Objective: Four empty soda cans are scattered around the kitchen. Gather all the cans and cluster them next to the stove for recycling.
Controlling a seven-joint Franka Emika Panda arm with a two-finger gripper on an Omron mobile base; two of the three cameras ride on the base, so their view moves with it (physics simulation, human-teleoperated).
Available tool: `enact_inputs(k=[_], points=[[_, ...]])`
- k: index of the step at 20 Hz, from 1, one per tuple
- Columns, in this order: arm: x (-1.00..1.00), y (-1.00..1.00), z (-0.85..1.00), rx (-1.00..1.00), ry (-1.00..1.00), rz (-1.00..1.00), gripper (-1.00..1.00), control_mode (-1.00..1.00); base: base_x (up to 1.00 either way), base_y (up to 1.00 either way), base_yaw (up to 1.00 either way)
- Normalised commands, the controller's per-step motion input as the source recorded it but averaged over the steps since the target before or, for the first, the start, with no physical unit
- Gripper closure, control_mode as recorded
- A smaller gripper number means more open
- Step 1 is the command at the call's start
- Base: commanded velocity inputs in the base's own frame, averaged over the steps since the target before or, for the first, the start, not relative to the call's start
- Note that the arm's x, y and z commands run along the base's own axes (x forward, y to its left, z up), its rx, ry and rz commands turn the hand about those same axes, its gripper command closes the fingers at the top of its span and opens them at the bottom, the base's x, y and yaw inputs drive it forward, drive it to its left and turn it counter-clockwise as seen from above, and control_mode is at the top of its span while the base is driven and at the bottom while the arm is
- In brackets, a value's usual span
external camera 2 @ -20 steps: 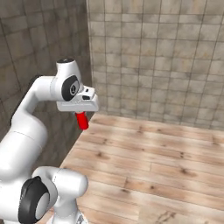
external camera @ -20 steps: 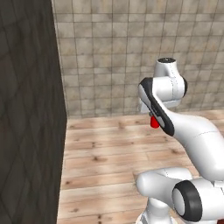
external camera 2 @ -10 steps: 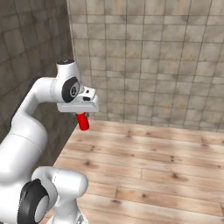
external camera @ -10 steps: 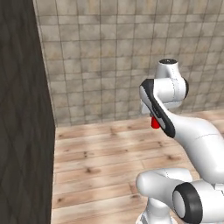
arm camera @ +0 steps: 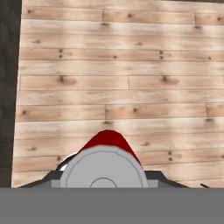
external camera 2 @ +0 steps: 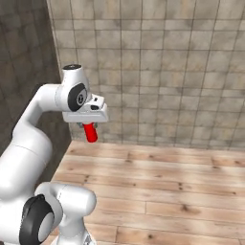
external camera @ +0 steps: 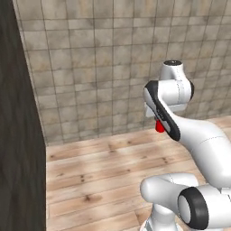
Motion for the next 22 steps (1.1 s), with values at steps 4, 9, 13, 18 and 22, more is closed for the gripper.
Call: enact_inputs(k=[4,9,13,18,22], points=[[0.0,0.0,0.0,0.0,0.0,0.0,1.0,1.0,0.73,0.25,-0.23],[0.0,0.0,0.0,0.0,0.0,0.0,1.0,1.0,0.56,0.2,-0.27],[0.0,0.0,0.0,0.0,0.0,0.0,1.0,1.0,0.29,0.14,-0.37],[0.0,0.0,0.0,0.0,0.0,0.0,1.0,1.0,0.05,0.1,-0.47],[0.0,0.0,0.0,0.0,0.0,0.0,1.0,1.0,0.0,0.06,-0.48]])
